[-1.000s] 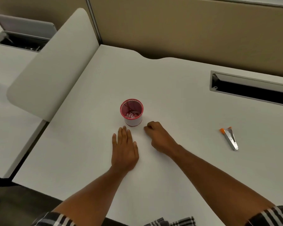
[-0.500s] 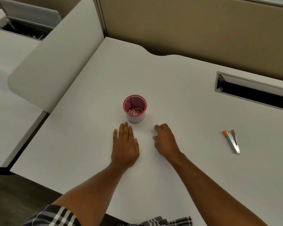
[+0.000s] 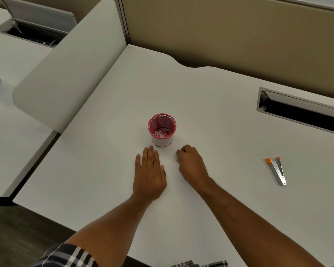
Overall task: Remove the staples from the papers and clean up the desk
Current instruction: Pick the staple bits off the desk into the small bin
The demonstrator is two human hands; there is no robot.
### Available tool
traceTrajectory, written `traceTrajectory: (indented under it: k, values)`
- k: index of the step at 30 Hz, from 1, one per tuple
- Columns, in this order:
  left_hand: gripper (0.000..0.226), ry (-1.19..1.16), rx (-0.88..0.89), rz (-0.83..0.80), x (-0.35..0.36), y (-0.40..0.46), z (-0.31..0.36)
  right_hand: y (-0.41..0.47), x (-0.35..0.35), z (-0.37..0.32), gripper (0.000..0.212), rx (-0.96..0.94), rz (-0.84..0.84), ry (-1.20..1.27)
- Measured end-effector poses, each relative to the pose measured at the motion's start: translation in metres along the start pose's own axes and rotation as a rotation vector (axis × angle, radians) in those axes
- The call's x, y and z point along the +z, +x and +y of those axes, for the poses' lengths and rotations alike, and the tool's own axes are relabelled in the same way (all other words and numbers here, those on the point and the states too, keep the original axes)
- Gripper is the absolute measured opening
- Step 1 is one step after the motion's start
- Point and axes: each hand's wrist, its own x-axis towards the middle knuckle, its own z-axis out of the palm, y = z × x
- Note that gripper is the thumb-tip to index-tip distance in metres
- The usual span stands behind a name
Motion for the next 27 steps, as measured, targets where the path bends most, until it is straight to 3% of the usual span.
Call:
traceTrajectory:
  k: [13,18,22,24,27]
  values:
    - [0.061,-0.005,-0.002,-0.004,-0.001,-0.001,0.0,0.007,-0.002,-0.001,0.024,0.02,-0.045,0.014]
    - [0.061,-0.008,0.004,0.002,-0.003,-0.001,0.001,0.012,-0.02,0.007,0.02,0.245,-0.02,0.333]
    - [0.061,-0.016,0.003,-0.001,-0.004,-0.001,0.001,0.016,-0.041,0.007,0.015,0.493,-0.017,0.816]
    - [0.061,-0.018,0.002,-0.005,-0.004,-0.001,0.001,0.024,-0.06,-0.003,0.014,0.507,0.031,1.004]
    - [0.062,-0.014,-0.003,-0.021,-0.005,-0.001,0.001,0.04,-0.088,-0.023,0.012,0.352,0.077,0.977]
